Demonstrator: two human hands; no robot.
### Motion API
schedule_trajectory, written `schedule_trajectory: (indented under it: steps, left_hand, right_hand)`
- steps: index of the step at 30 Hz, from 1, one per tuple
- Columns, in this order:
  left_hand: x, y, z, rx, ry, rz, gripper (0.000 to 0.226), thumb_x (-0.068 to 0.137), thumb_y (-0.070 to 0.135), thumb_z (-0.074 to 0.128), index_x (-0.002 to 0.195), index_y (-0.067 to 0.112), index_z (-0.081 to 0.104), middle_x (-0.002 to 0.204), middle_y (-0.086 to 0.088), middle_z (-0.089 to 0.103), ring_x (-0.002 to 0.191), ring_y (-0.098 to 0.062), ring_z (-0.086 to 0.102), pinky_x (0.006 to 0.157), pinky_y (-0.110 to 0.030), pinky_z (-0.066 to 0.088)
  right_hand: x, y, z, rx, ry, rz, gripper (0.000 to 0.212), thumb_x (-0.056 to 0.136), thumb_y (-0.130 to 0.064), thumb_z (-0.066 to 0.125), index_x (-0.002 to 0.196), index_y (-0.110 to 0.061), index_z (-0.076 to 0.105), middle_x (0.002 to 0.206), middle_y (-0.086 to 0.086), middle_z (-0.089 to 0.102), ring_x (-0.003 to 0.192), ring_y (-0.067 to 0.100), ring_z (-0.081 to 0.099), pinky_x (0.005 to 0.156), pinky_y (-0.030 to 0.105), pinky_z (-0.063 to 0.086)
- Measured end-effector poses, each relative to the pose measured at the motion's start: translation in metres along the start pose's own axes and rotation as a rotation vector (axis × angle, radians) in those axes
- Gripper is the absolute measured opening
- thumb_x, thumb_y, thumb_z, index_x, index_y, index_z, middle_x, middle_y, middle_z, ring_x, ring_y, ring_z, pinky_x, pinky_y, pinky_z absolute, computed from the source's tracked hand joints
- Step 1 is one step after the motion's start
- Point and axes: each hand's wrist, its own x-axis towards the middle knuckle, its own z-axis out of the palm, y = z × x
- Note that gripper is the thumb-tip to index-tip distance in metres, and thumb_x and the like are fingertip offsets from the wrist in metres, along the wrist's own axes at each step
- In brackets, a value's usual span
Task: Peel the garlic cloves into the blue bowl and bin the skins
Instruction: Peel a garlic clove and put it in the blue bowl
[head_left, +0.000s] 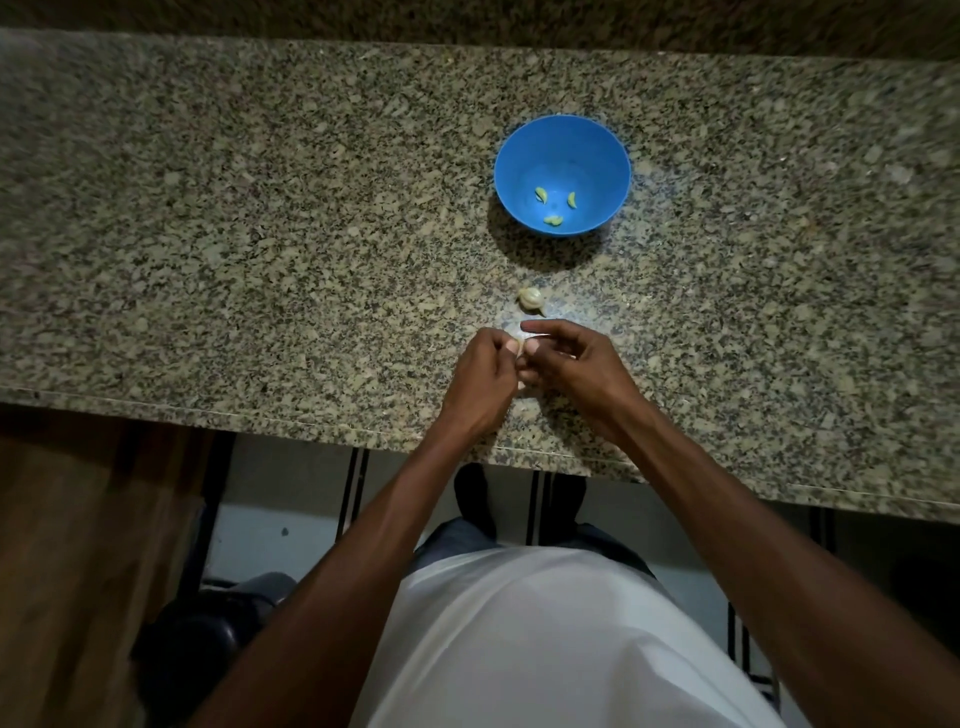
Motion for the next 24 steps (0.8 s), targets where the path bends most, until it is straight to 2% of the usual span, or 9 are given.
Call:
schedule_trajectory:
  steps: [3,6,8,11,13,15,17,21,24]
  left_hand:
    - [0.0,0.002,0.001,-0.023,-0.03,-0.002,0.019,0.113,0.029,0.04,0.119,0.015,0.05,0.114,-0.005,0.065,0.096,-0.013,0.068,0.077,-0.03,0.058]
    - [-0.002,-0.004,0.0,-0.017,-0.021,0.005,0.019,0.112,0.031,0.041,0.118,0.015,0.05,0.113,-0.005,0.066,0.097,-0.016,0.067,0.08,-0.035,0.057]
    - [-0.003,-0.006,0.002,0.009,-0.017,0.022,0.018,0.113,0.03,0.04,0.117,0.015,0.05,0.111,-0.004,0.063,0.094,-0.016,0.064,0.076,-0.034,0.055]
    - [-0.008,-0.016,0.001,0.111,-0.039,0.078,0.014,0.113,0.025,0.038,0.112,0.015,0.048,0.107,-0.003,0.055,0.087,-0.014,0.05,0.069,-0.03,0.04]
    - [-0.015,-0.03,-0.007,0.121,-0.004,0.077,0.014,0.112,0.023,0.041,0.112,0.013,0.051,0.11,-0.003,0.058,0.091,-0.014,0.053,0.071,-0.028,0.042]
    - [-0.019,-0.04,-0.019,0.083,0.059,0.047,0.009,0.108,0.018,0.051,0.109,0.012,0.058,0.101,0.0,0.064,0.085,-0.01,0.06,0.071,-0.025,0.05]
    - [-0.019,-0.042,-0.024,0.046,0.084,0.025,0.005,0.101,0.01,0.062,0.102,0.012,0.066,0.092,0.004,0.068,0.078,-0.004,0.062,0.07,-0.016,0.052]
    - [-0.016,-0.031,-0.021,-0.051,0.074,0.038,0.015,0.092,0.0,0.066,0.098,0.013,0.072,0.096,0.002,0.073,0.083,-0.007,0.066,0.075,-0.019,0.054]
    - [-0.013,-0.022,-0.019,-0.095,0.073,0.078,0.025,0.09,-0.005,0.064,0.103,0.014,0.074,0.101,0.003,0.074,0.09,-0.004,0.068,0.078,-0.018,0.057]
  right_hand:
    - [0.003,-0.004,-0.001,-0.078,-0.013,-0.058,0.02,0.096,-0.01,0.074,0.115,-0.002,0.077,0.103,0.015,0.079,0.088,0.024,0.078,0.076,0.029,0.061]
    - [0.003,-0.001,0.001,-0.093,0.007,-0.063,0.019,0.092,-0.01,0.079,0.108,0.0,0.079,0.099,0.013,0.08,0.091,0.026,0.078,0.078,0.031,0.062]
    - [0.006,0.004,0.003,-0.065,0.034,-0.034,0.018,0.092,-0.007,0.078,0.108,0.002,0.079,0.099,0.015,0.08,0.095,0.03,0.078,0.08,0.032,0.063]
    - [0.014,0.005,-0.003,0.115,0.209,0.085,0.015,0.095,-0.003,0.074,0.109,0.0,0.078,0.1,0.016,0.079,0.093,0.031,0.077,0.088,0.045,0.065]
    - [0.019,0.001,-0.016,0.175,0.273,0.102,0.016,0.096,-0.002,0.072,0.111,0.001,0.077,0.1,0.017,0.078,0.089,0.03,0.075,0.092,0.053,0.063]
    - [0.017,-0.004,-0.027,0.174,0.213,0.101,0.018,0.097,-0.002,0.07,0.114,0.002,0.076,0.102,0.019,0.078,0.094,0.035,0.074,0.093,0.055,0.062]
    - [0.013,-0.005,-0.031,0.155,0.144,0.088,0.021,0.097,-0.002,0.069,0.117,0.002,0.075,0.106,0.021,0.077,0.103,0.044,0.073,0.095,0.059,0.06]
    - [0.006,0.0,-0.028,0.131,0.092,0.057,0.021,0.098,-0.001,0.068,0.118,0.004,0.073,0.11,0.029,0.075,0.111,0.054,0.069,0.097,0.062,0.058]
    - [0.0,0.006,-0.026,0.121,0.079,0.036,0.02,0.097,-0.001,0.069,0.116,0.004,0.074,0.109,0.028,0.075,0.112,0.05,0.07,0.102,0.061,0.056]
